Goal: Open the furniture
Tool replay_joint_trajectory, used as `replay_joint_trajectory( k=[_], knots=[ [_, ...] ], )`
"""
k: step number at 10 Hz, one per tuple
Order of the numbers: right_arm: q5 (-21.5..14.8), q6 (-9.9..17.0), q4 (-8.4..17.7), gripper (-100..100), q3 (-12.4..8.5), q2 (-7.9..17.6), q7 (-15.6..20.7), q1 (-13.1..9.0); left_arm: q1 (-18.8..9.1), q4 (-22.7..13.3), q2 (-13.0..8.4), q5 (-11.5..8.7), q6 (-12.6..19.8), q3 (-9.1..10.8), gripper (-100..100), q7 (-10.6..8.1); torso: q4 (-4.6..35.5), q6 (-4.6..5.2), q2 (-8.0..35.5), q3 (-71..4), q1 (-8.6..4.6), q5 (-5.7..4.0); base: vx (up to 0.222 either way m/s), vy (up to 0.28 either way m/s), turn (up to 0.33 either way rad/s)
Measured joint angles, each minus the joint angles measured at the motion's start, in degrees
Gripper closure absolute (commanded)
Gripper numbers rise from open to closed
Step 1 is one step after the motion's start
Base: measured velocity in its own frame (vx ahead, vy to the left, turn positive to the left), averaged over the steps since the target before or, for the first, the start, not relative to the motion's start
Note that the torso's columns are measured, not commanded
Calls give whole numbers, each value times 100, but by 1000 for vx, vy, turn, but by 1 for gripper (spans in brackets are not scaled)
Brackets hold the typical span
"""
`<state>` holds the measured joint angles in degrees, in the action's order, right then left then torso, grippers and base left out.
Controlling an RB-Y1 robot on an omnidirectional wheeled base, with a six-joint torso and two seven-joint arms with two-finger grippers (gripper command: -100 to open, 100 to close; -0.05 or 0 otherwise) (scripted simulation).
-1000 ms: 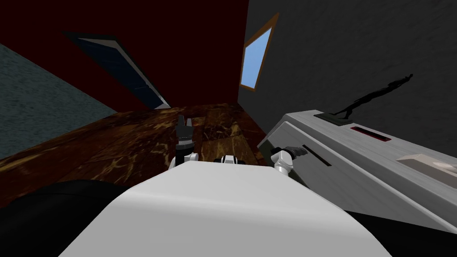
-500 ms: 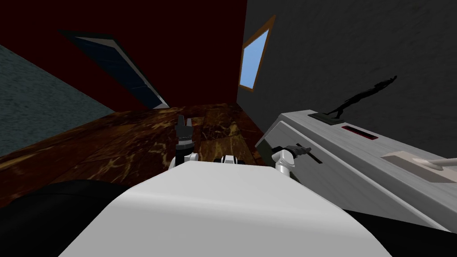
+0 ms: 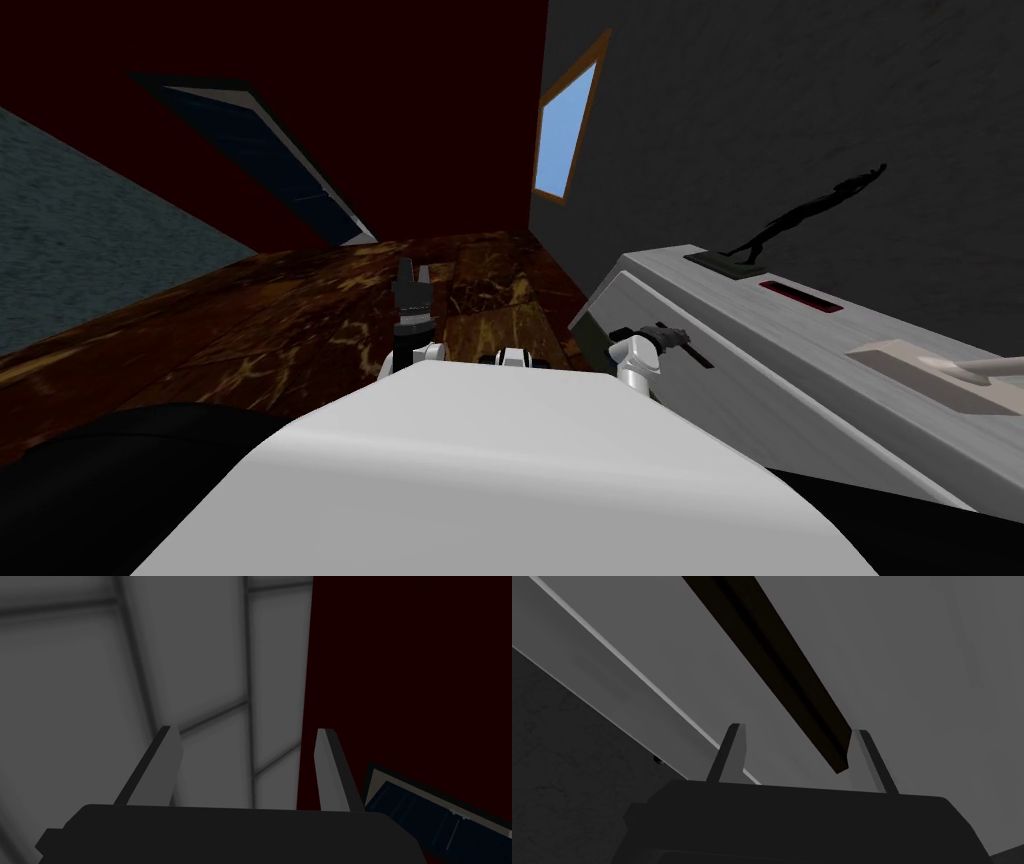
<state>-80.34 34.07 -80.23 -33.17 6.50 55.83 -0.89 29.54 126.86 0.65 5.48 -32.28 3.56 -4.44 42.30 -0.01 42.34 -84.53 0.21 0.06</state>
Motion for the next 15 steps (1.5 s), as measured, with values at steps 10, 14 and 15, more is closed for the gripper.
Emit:
replay_joint_trajectory(
  k=[10, 14, 15],
  knots=[
    [102, 22, 28, -100, 21, -33, 87, -64, 2, 0, -2, 0, 0, 2, 0, 0, -5, 1, -17, -11, -29, -8, -3, 7, -2],
    [103, 107, 402, -100, -217, 252, -120, -67, -1, 0, 0, 0, 0, 0, 0, 0, 2, 6, 5, 5, -11, -3, -91, -24, 304],
    [8, 158, 706, -100, -342, 471, -332, -132, -3, 0, 0, 0, 0, -1, 0, 0, 0, -4, 2, 0, -22, -6, -116, -7, 297]
  ],
)
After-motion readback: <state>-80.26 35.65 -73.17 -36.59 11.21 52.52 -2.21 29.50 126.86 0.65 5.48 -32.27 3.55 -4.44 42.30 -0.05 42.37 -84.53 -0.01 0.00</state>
